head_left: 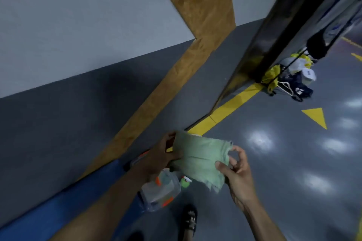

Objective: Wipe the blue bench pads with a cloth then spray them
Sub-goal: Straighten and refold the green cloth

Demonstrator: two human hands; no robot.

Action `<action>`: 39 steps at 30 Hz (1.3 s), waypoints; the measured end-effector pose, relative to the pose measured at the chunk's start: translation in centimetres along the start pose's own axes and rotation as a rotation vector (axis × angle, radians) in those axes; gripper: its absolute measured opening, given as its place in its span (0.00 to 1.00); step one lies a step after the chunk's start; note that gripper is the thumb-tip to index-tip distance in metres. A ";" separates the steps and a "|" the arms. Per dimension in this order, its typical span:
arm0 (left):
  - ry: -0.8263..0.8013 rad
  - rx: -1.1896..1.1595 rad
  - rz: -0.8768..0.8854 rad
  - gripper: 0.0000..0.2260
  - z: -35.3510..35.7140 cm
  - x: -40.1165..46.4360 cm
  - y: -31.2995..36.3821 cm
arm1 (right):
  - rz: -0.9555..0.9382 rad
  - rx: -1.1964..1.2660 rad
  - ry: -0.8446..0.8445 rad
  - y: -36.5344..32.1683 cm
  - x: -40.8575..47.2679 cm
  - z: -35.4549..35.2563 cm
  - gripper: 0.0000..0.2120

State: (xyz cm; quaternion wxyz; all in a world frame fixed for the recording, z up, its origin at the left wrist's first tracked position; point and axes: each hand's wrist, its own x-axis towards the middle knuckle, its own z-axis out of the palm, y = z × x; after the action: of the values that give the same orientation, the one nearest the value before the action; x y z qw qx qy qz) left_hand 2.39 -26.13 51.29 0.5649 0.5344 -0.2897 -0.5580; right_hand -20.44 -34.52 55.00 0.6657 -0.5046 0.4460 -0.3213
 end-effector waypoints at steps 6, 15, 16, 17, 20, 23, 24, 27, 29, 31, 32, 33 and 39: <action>0.238 -0.377 0.064 0.33 0.5 5.4 -0.8 | 0.070 0.158 -0.231 0.5 10.2 -0.8 0.39; 0.364 -0.026 0.112 0.11 -0.4 6.6 -7.6 | 0.220 -0.253 -0.690 8.0 19.3 -2.5 0.18; 0.378 -0.002 0.091 0.08 -0.7 6.5 -9.0 | 0.296 -0.279 -0.726 9.6 19.7 -2.4 0.18; 0.408 0.013 0.057 0.10 -1.0 6.4 -10.8 | 0.388 -0.315 -0.739 11.5 20.0 -2.2 0.15; 0.513 0.031 -0.109 0.12 -2.0 5.8 -17.1 | 0.613 -0.419 -0.706 16.6 19.8 -2.0 0.14; 0.537 0.106 -0.211 0.20 -2.4 5.0 -23.3 | 0.577 -0.611 -0.743 22.0 19.2 -2.3 0.11; 0.561 0.149 -0.236 0.22 -2.6 4.7 -24.9 | 0.583 -0.648 -0.769 24.1 19.0 -2.6 0.15; 0.566 0.261 -0.322 0.27 -3.3 4.0 -30.2 | 0.689 -0.654 -0.737 29.7 18.8 -3.1 0.28; 0.543 0.271 -0.404 0.28 -3.8 3.7 -33.6 | 0.751 -0.666 -0.686 32.8 19.1 -3.0 0.26; 0.525 0.272 -0.503 0.25 -3.9 3.9 -36.1 | 0.783 -0.709 -0.654 35.9 19.9 -3.2 0.19; 0.520 0.279 -0.539 0.23 -4.0 4.1 -37.1 | 0.787 -0.739 -0.642 37.3 20.3 -3.3 0.18; 0.518 0.303 -0.557 0.22 -4.1 4.2 -38.3 | 0.782 -0.772 -0.627 38.9 20.8 -3.4 0.17; 0.580 0.289 -0.603 0.24 -5.2 4.2 -44.2 | 0.620 -0.987 -0.530 46.4 22.1 -2.2 0.16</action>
State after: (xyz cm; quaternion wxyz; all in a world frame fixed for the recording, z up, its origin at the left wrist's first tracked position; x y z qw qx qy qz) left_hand -6.12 -20.05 7.83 0.3542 0.8030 -0.0256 -0.4786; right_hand -14.75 -41.58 4.40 0.5046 -0.6619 0.4868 0.2650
